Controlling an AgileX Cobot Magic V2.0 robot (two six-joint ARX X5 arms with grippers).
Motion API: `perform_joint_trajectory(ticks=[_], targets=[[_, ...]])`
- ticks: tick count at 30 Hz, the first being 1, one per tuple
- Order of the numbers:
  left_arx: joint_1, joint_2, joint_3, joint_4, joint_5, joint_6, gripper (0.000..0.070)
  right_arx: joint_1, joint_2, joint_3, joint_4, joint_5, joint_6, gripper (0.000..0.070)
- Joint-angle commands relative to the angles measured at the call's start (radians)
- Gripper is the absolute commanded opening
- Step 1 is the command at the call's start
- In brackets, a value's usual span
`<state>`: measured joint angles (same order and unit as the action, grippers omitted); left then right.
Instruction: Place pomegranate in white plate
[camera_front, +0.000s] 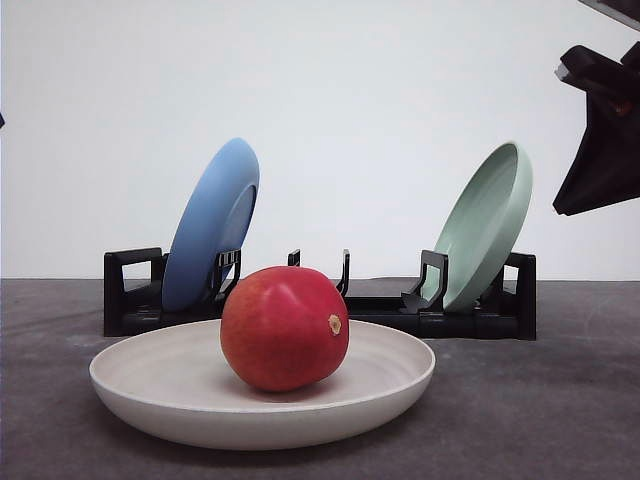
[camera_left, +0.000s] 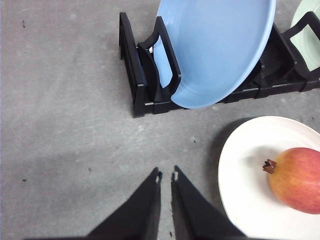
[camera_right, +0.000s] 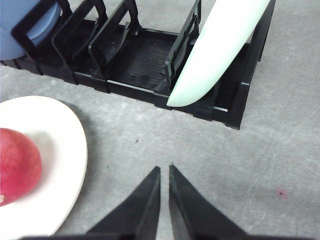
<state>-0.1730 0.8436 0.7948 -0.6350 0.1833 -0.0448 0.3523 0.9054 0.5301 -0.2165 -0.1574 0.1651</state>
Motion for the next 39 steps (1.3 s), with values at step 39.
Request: perform_joint_trajectory(ticks=[39], targets=[[0.174,-0.832,-0.750,0.502,-0.117,0.033,0.0017,0.005,0.007,0.002,0.014,0.001,0.006,0.0023]])
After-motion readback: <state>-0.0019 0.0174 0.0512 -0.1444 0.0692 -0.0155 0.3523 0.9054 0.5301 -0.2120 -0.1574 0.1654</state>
